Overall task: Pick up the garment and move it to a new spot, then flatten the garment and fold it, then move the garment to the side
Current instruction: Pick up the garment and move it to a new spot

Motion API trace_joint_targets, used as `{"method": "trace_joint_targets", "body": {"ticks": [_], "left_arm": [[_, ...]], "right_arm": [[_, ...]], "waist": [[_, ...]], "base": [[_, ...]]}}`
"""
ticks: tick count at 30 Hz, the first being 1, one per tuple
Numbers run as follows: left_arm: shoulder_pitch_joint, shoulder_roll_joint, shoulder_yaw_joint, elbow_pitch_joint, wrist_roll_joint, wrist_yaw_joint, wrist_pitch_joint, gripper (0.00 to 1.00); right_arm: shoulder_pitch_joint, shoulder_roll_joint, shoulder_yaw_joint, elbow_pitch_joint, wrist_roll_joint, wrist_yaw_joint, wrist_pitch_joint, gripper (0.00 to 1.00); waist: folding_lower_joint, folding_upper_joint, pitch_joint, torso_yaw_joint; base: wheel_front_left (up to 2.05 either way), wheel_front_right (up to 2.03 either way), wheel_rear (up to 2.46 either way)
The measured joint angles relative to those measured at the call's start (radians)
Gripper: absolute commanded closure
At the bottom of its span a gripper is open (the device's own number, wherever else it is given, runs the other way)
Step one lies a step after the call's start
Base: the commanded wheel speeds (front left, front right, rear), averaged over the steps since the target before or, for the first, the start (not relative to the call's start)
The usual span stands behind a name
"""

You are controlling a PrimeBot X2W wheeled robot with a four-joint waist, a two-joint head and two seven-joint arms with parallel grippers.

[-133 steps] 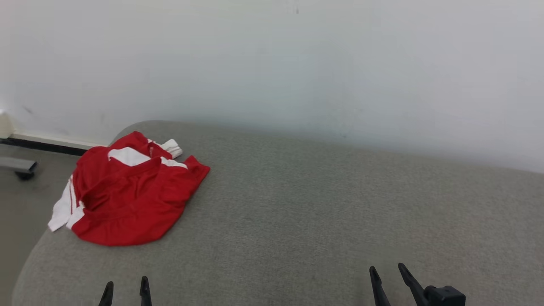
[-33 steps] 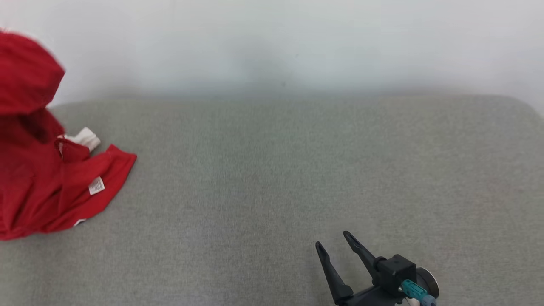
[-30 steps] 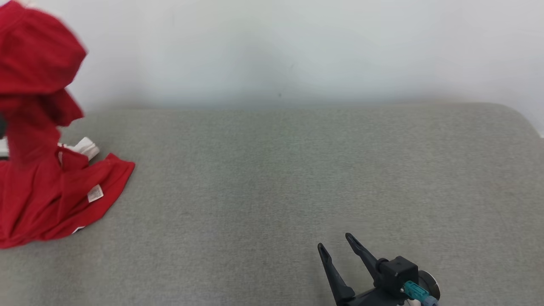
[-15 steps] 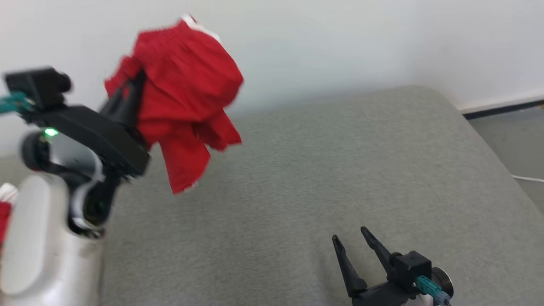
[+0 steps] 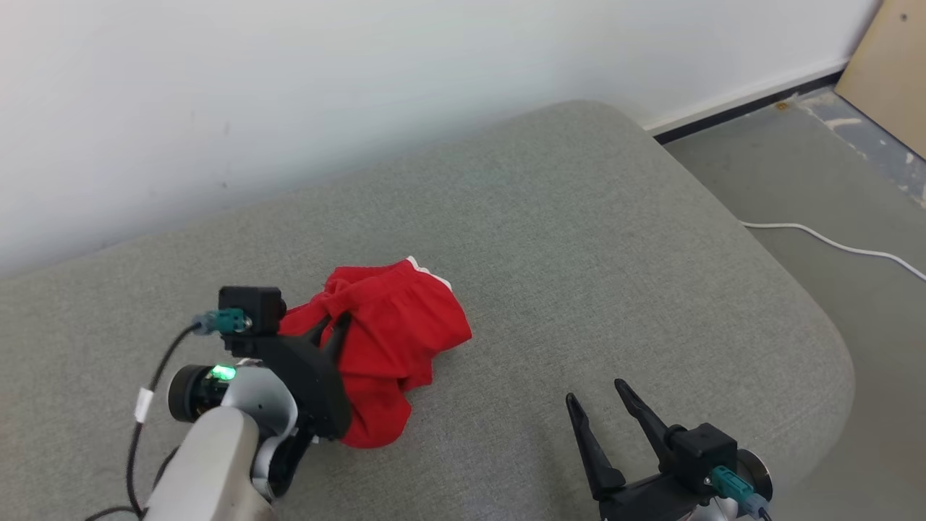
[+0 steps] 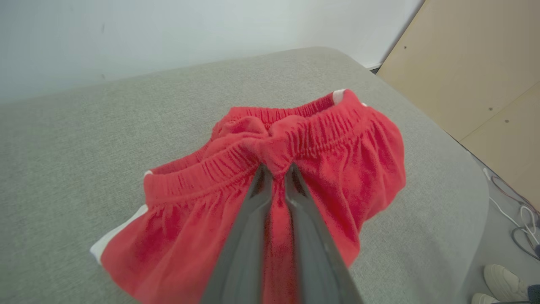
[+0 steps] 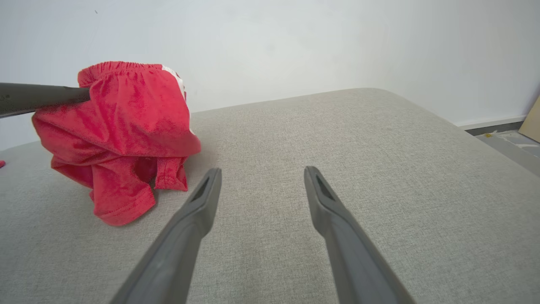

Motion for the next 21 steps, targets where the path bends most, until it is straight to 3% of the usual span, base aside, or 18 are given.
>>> {"method": "trace_joint_targets", "body": {"ticks": [1,12,17,21], "left_arm": [[0.0,-0.003,-0.012,0.02,0.012,-0.001,-0.031,0.0],[0.075,-0.042,-0.016,0.063,0.059,0.011,-0.421,0.0],[0.182,-0.033,0.047,-0.035,0.071,0.057,-0.462,0.0],[0.31,-0.021,0.122,-0.198,0.11,0.091,-0.466,0.0]], "right_arm": [[0.001,0.0,-0.004,0.0,0.0,0.0,-0.001,0.0],[0.021,0.001,-0.084,-0.008,-0.028,0.0,-0.01,0.0],[0.044,0.0,-0.131,-0.015,-0.054,0.0,-0.009,0.0],[0.052,0.001,-0.149,-0.023,-0.062,0.0,-0.009,0.0]], "waist": [[0.0,0.0,0.006,-0.005],[0.0001,0.0001,0.008,0.052],[0.0001,0.0,-0.016,0.122],[0.0001,0.0,-0.036,0.182]], "base": [[0.0,0.0,0.0],[0.0,0.0,0.0],[0.0,0.0,0.0],[0.0,0.0,0.0]]}}
